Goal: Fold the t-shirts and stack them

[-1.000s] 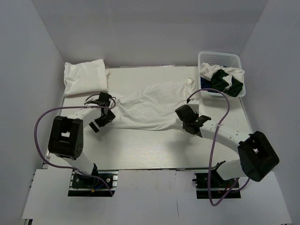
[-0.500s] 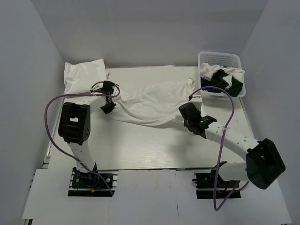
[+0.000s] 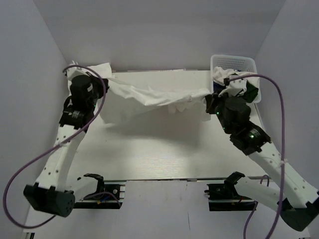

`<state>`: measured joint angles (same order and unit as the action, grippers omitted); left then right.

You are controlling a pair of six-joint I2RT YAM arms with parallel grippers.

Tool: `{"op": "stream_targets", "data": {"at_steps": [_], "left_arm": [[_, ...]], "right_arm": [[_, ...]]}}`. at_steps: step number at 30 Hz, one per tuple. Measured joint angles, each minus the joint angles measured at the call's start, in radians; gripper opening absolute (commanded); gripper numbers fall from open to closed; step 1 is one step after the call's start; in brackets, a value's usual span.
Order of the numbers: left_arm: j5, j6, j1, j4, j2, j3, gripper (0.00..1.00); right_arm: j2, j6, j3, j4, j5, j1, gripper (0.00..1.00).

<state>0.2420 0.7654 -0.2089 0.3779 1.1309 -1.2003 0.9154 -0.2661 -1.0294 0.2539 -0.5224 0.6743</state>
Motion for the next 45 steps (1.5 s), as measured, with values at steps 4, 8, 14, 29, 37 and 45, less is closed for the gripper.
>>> {"op": "stream_targets", "data": {"at_steps": [4,8,14,29,37,45], "left_arm": [[-0.013,-0.019,0.0,-0.005,-0.094,-0.103,0.0],[-0.029,-0.044,0.0,0.029,-0.148,-0.204,0.0],[-0.041,-0.067,0.006,0.083,-0.28,-0.294,0.0],[-0.027,-0.063,0.01,0.115,-0.395,-0.44,0.0],[0.119,0.06,0.018,0.16,0.041,-0.07,0.26],[0.135,0.211,0.044,0.514,0.741,-0.151,0.74]], "right_arm": [[-0.071,0.069,-0.139,0.007,0.087,0.0,0.0],[-0.105,0.129,-0.334,0.039,0.234,0.0,0.0],[-0.229,0.193,-0.489,0.08,0.454,-0.001,0.0],[-0.2,0.343,-0.591,0.019,0.267,0.002,0.0],[0.285,0.401,-0.358,-0.194,-0.042,-0.048,0.0],[0.96,0.243,-0.423,-0.004,0.058,-0.187,0.87]]}}
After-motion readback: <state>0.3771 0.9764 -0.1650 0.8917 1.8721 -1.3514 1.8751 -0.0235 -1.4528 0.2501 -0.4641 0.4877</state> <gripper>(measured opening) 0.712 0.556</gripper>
